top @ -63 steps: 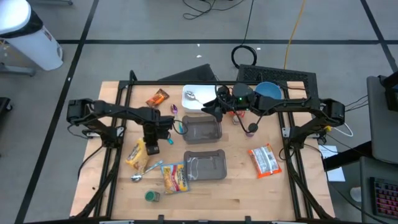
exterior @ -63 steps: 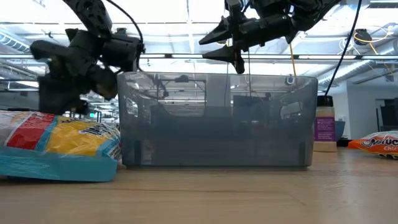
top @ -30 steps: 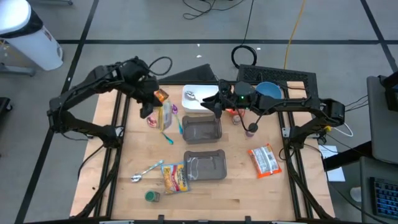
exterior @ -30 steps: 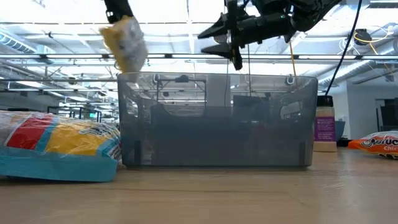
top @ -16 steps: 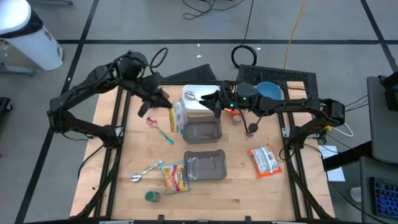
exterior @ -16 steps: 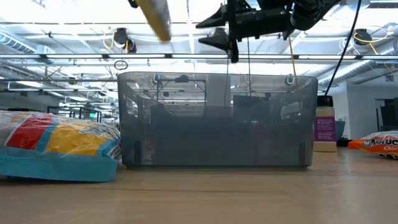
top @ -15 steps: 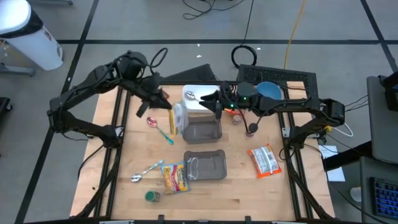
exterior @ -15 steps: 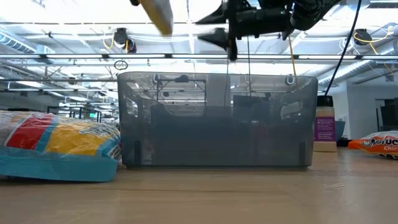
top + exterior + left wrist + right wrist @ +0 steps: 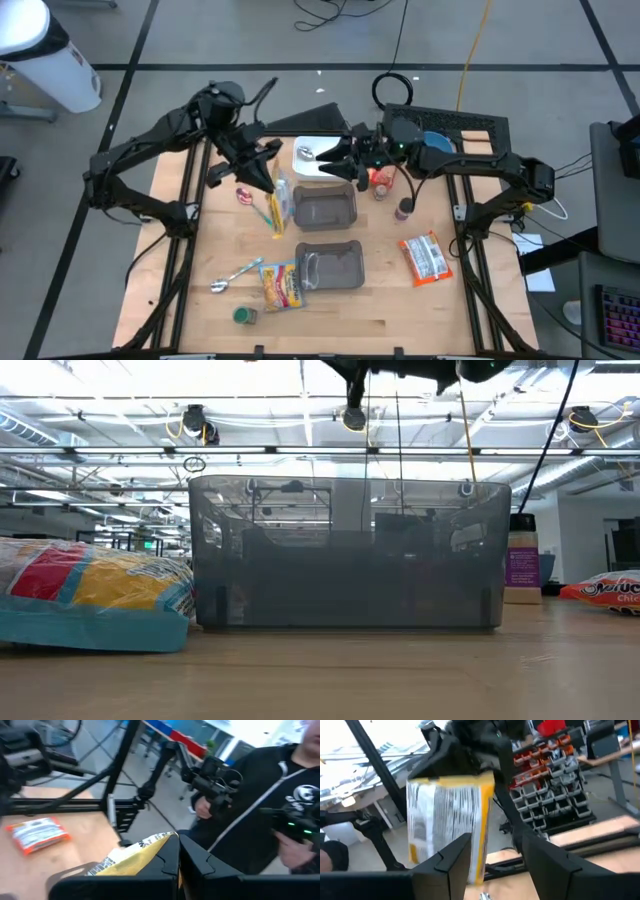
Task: Pick & Place Food Item
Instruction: Put the yellow noodle pack into the top black bin
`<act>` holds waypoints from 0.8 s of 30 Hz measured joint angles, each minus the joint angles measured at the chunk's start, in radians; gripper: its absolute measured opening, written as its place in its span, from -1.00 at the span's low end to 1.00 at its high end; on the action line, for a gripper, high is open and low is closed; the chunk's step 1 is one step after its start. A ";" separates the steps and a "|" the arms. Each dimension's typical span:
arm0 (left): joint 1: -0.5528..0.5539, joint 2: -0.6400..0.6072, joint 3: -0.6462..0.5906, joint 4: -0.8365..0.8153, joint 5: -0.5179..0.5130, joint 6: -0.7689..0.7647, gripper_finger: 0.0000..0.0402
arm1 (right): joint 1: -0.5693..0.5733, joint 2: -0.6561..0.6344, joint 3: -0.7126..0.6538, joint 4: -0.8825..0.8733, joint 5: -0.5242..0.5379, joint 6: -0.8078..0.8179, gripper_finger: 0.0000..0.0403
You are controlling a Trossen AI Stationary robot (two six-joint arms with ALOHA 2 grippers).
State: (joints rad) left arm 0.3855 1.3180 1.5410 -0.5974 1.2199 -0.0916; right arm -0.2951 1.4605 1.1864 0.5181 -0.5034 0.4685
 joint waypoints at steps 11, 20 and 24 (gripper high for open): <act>-0.029 0.060 0.000 0.146 0.095 -0.146 -0.99 | 0.005 0.001 0.049 -0.069 -0.024 -0.044 -0.15; -0.076 0.125 0.000 0.310 0.194 -0.289 -0.99 | 0.041 0.042 0.048 -0.037 -0.022 -0.061 -0.15; -0.088 0.147 0.000 0.367 0.203 -0.359 -0.98 | 0.051 0.072 0.049 -0.005 -0.023 -0.046 -0.15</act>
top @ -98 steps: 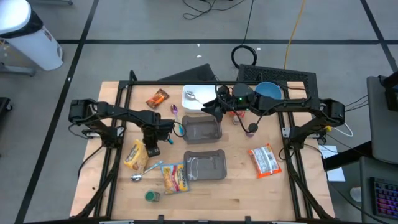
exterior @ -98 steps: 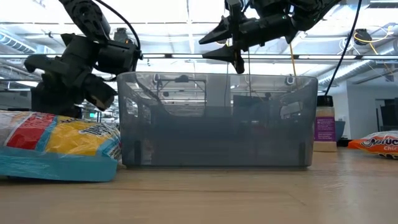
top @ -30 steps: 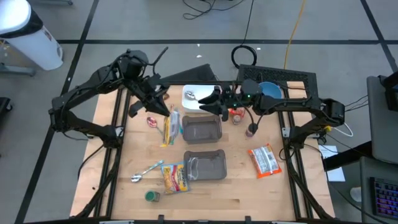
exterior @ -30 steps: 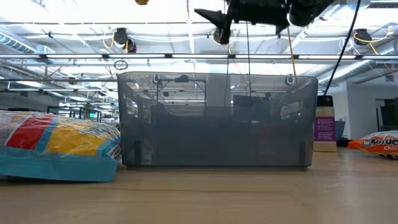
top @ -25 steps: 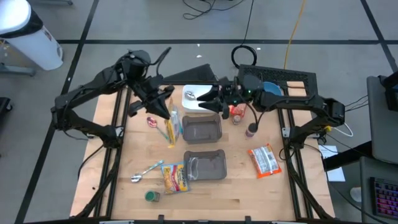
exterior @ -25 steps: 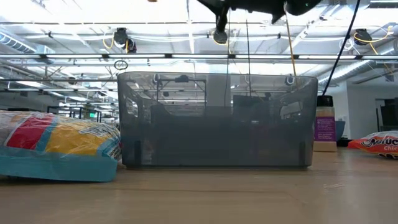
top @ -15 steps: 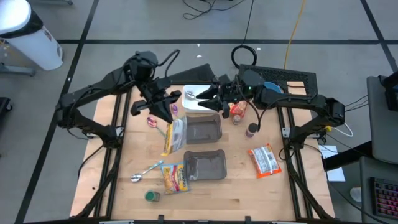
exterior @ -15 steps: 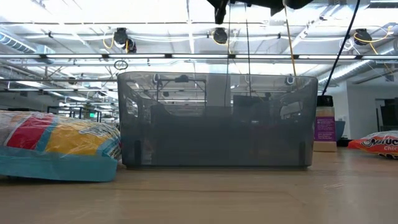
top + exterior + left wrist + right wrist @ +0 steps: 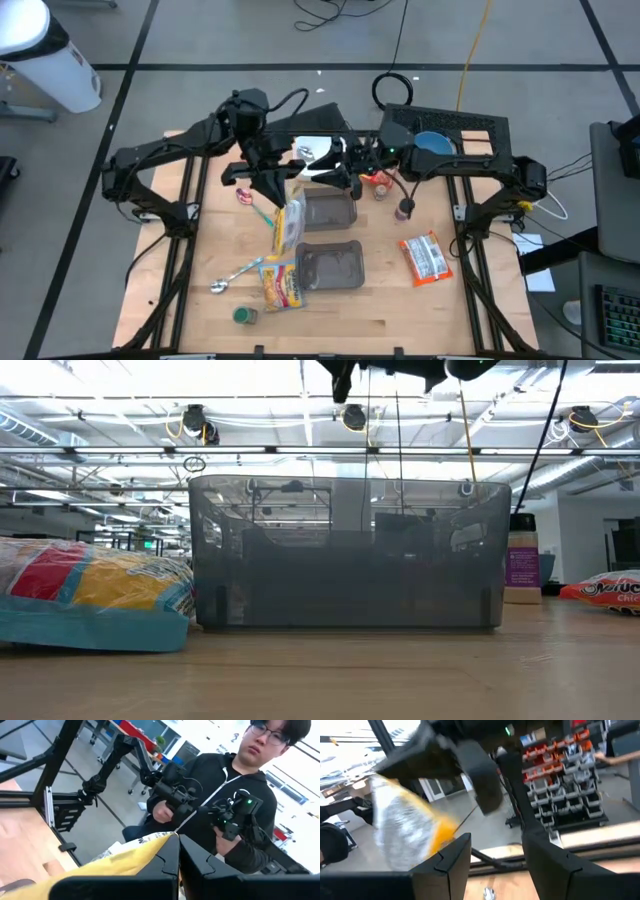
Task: Pick & Place Food Item
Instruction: Put the yellow noodle pack into the top black bin
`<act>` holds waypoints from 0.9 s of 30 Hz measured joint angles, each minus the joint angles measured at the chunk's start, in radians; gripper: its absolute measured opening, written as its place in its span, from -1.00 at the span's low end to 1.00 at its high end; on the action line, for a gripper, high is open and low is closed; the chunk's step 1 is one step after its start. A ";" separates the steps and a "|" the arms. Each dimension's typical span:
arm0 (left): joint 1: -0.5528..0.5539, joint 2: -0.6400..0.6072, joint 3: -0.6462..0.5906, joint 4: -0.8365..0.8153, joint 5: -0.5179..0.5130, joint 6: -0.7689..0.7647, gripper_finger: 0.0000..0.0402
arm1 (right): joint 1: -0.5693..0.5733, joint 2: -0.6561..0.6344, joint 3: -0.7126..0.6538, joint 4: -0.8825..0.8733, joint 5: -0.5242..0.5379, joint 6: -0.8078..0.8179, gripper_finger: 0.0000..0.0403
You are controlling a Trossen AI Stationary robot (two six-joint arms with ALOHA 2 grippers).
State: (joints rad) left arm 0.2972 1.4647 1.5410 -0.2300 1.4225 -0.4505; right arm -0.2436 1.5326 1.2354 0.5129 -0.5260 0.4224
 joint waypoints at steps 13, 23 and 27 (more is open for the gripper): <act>-0.007 0.002 0.000 0.027 0.006 -0.030 -0.99 | 0.037 0.095 0.000 0.284 -0.104 0.170 -0.15; -0.016 0.002 0.000 0.026 0.000 -0.031 -0.99 | 0.036 0.108 -0.001 0.301 -0.104 0.189 -0.15; -0.019 0.002 0.000 0.026 0.001 -0.022 -0.99 | 0.044 0.109 -0.001 0.330 -0.104 0.203 -0.15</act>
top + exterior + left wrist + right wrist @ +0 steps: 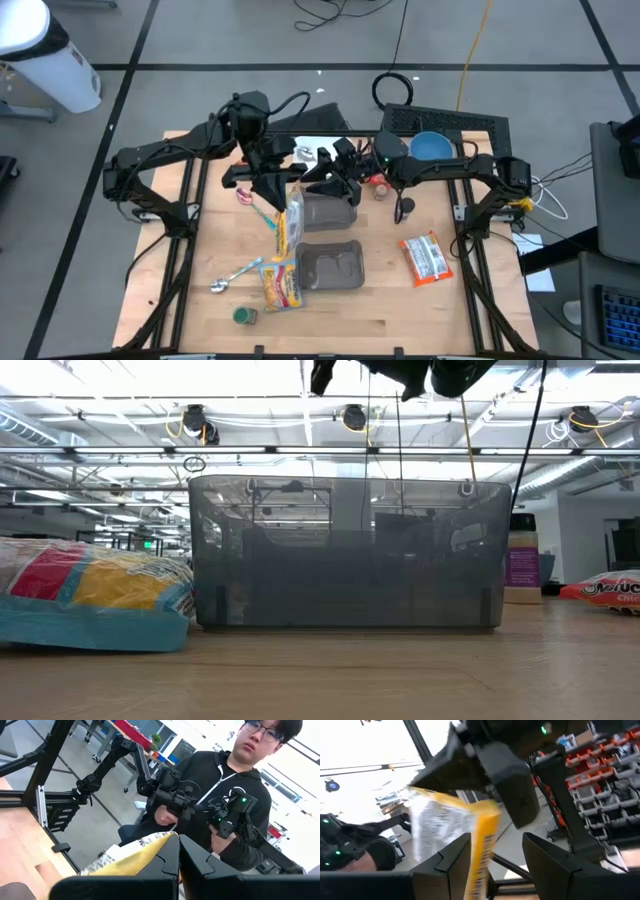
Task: Pick & Place Food Item
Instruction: Put the yellow noodle pack into the top black bin
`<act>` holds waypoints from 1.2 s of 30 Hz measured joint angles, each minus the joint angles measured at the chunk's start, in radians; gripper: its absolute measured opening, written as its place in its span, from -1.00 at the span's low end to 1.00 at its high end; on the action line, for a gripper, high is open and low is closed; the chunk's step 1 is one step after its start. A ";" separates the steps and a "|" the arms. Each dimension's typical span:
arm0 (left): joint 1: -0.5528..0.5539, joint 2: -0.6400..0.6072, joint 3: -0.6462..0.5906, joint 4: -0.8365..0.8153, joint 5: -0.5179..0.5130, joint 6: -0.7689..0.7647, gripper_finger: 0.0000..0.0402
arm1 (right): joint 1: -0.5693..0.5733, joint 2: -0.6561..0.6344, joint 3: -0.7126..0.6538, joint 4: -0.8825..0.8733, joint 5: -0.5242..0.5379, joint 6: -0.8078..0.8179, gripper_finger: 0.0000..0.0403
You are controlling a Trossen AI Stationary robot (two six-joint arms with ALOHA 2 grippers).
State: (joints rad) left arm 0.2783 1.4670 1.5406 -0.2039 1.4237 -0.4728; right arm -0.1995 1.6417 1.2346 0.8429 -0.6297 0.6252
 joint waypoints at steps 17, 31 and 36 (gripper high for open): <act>-0.006 0.006 0.000 0.033 0.031 0.019 -0.99 | 0.013 -0.001 0.000 0.015 0.003 0.019 -0.15; -0.006 0.013 0.000 0.086 0.063 -0.028 -0.98 | 0.018 -0.001 -0.001 0.036 0.026 0.020 -0.15; -0.006 0.013 0.000 0.092 0.058 -0.028 -0.98 | 0.018 -0.001 -0.001 0.036 0.026 0.032 -0.15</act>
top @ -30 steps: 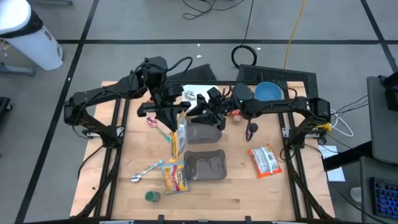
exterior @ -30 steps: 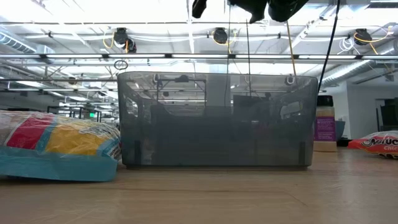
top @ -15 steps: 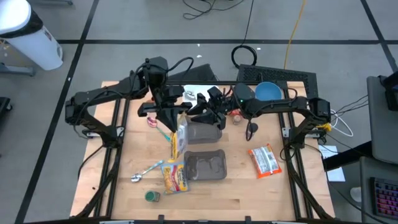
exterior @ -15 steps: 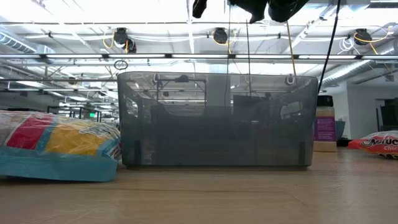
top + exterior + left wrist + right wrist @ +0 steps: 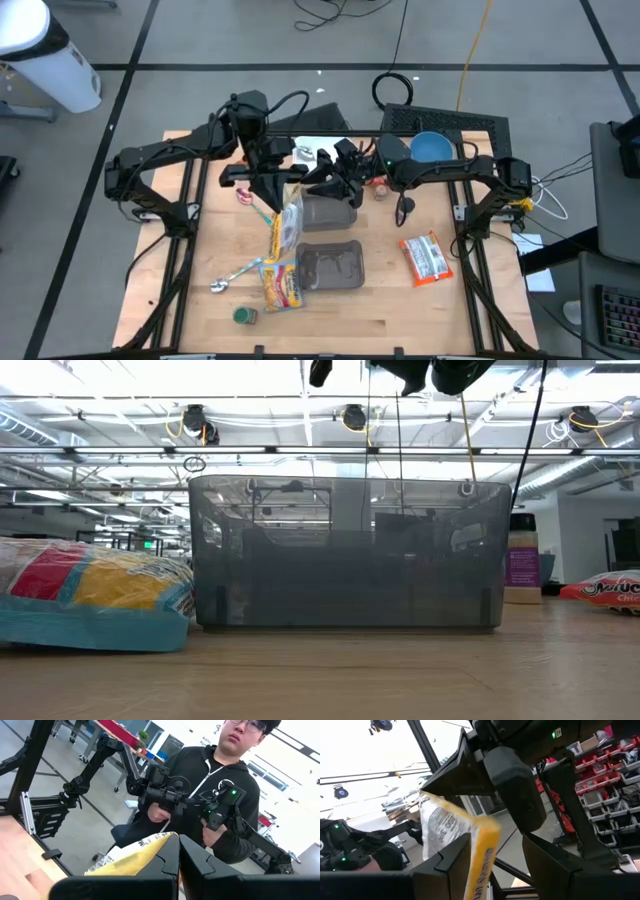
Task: Pick & Place Food Item
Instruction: Put the yellow noodle pack into the top black bin
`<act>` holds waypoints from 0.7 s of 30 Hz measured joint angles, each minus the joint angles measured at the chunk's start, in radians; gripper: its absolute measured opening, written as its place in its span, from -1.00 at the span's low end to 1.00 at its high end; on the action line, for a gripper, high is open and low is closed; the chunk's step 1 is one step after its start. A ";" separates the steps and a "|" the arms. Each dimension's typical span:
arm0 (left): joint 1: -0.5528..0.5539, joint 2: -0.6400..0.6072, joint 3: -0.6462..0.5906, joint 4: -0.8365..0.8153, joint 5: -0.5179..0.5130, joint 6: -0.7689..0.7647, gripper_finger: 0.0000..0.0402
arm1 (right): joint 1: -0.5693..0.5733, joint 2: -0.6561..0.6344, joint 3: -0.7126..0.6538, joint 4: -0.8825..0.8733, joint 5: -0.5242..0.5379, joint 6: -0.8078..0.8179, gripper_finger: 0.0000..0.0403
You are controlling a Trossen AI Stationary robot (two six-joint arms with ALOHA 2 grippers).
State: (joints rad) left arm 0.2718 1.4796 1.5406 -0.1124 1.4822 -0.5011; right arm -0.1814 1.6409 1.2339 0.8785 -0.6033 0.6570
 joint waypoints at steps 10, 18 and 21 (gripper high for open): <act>0.000 0.000 0.000 0.013 -0.015 -0.009 -0.99 | 0.000 0.000 0.000 0.007 0.004 0.028 -0.15; 0.011 0.000 0.000 0.017 -0.043 -0.043 -0.99 | 0.000 0.000 0.000 -0.049 -0.001 0.017 -0.15; 0.010 0.000 0.000 0.036 -0.045 -0.059 -0.99 | 0.000 0.000 0.001 -0.042 -0.002 0.017 -0.15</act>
State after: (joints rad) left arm 0.2817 1.4796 1.5406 -0.0759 1.4371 -0.5603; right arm -0.1814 1.6405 1.2346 0.8364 -0.6052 0.6739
